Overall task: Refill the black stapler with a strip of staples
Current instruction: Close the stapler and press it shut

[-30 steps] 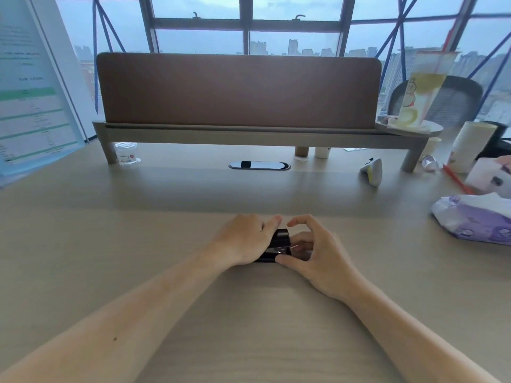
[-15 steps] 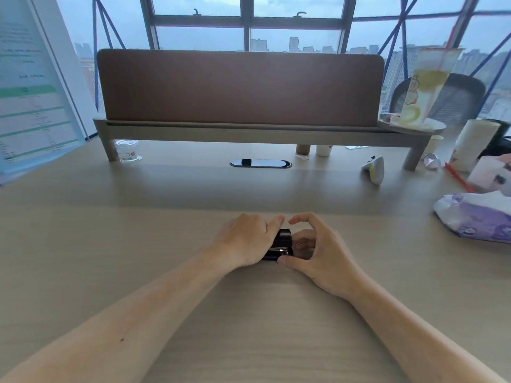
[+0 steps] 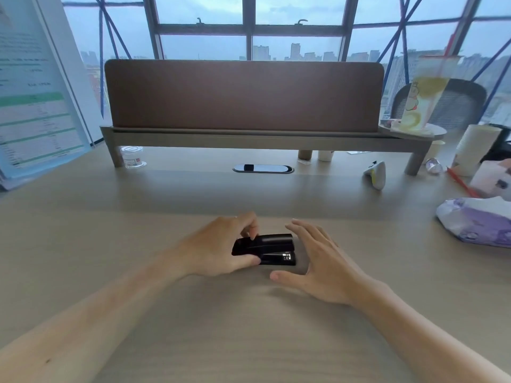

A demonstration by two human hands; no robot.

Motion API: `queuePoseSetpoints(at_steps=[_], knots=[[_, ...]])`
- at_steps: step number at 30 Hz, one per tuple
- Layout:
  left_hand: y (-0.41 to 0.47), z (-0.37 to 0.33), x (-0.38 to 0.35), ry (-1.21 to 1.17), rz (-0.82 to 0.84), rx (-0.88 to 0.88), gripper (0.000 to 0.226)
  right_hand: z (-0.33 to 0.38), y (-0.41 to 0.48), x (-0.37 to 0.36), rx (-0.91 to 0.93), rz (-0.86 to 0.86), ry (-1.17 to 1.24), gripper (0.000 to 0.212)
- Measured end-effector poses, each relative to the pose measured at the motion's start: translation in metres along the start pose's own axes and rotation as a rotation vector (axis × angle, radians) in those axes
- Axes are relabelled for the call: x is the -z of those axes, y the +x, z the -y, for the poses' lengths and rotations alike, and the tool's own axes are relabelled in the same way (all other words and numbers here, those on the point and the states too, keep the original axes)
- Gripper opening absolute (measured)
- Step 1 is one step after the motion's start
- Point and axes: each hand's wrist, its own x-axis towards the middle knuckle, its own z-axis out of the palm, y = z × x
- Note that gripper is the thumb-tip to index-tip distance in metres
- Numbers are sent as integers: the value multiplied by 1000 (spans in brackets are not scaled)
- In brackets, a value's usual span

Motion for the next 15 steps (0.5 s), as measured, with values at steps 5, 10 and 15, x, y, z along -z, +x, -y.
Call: queuePoseSetpoints(at_steps=[5,10,15], knots=[[-7,6,-4,12,-61,11,32,-10,13,12,-57,176,-170,115],[-5,16,-5,-15,-131,21,30,-14,32,6,-59,205,-152,128],[3,25,-5,-2,-119,27,30,-19,46,-3,-12,195,-206,121]])
